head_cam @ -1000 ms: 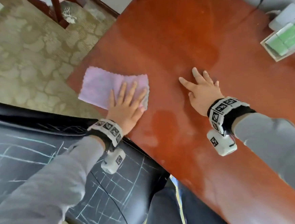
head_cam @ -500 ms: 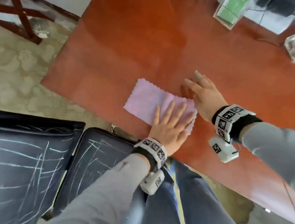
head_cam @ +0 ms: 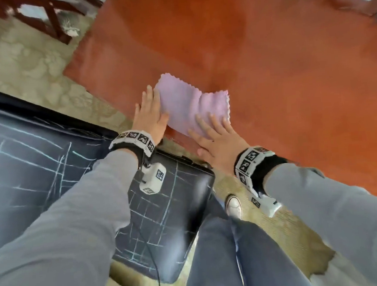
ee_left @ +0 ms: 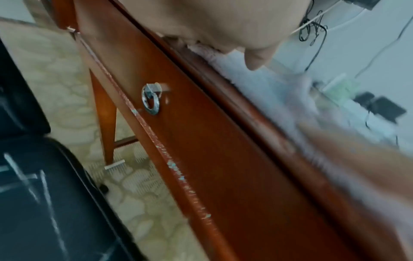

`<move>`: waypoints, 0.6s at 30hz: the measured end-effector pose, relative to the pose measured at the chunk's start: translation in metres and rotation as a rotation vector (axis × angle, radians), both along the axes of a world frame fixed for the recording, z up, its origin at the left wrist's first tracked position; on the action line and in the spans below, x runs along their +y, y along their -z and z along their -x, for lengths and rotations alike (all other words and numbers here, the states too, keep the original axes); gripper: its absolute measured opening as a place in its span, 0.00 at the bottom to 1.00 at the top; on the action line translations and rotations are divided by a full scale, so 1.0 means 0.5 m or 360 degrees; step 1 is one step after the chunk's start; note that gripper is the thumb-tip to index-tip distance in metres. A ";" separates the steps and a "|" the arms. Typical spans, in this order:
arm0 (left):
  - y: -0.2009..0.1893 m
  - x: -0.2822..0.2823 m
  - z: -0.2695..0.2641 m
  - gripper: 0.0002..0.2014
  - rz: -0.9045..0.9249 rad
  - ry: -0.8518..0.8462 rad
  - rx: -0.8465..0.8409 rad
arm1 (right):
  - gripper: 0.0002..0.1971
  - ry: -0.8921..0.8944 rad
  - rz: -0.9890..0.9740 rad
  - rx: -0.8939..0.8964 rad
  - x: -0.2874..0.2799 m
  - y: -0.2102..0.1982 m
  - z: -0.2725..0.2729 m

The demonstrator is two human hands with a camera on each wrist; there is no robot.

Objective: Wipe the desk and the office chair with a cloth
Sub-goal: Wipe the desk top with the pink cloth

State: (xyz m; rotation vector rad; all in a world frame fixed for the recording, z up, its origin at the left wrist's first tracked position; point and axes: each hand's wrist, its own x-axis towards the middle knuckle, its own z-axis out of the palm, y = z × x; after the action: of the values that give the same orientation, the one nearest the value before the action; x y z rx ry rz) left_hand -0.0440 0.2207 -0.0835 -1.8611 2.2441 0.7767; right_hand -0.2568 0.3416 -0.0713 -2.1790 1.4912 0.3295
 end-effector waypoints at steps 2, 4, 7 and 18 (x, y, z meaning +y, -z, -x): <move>0.000 0.003 0.008 0.32 -0.0026 -0.0046 0.0091 | 0.33 -0.0144 0.0012 0.0018 0.069 0.009 0.009; -0.001 0.000 0.015 0.32 -0.0021 -0.0110 0.0153 | 0.32 -0.0135 0.0036 0.0051 0.116 0.011 0.062; 0.006 0.001 0.017 0.34 0.0040 -0.0082 0.0017 | 0.30 0.0225 0.0072 0.0103 0.171 -0.002 0.189; 0.013 0.017 0.032 0.38 0.0073 0.0085 -0.0342 | 0.32 0.1311 0.0241 0.0078 0.006 -0.008 0.194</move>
State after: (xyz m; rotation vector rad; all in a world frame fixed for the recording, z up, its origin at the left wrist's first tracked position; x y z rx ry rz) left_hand -0.0601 0.2293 -0.0901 -1.7995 2.1834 0.4944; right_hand -0.3539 0.3448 -0.0671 -1.4674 2.3271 -0.0180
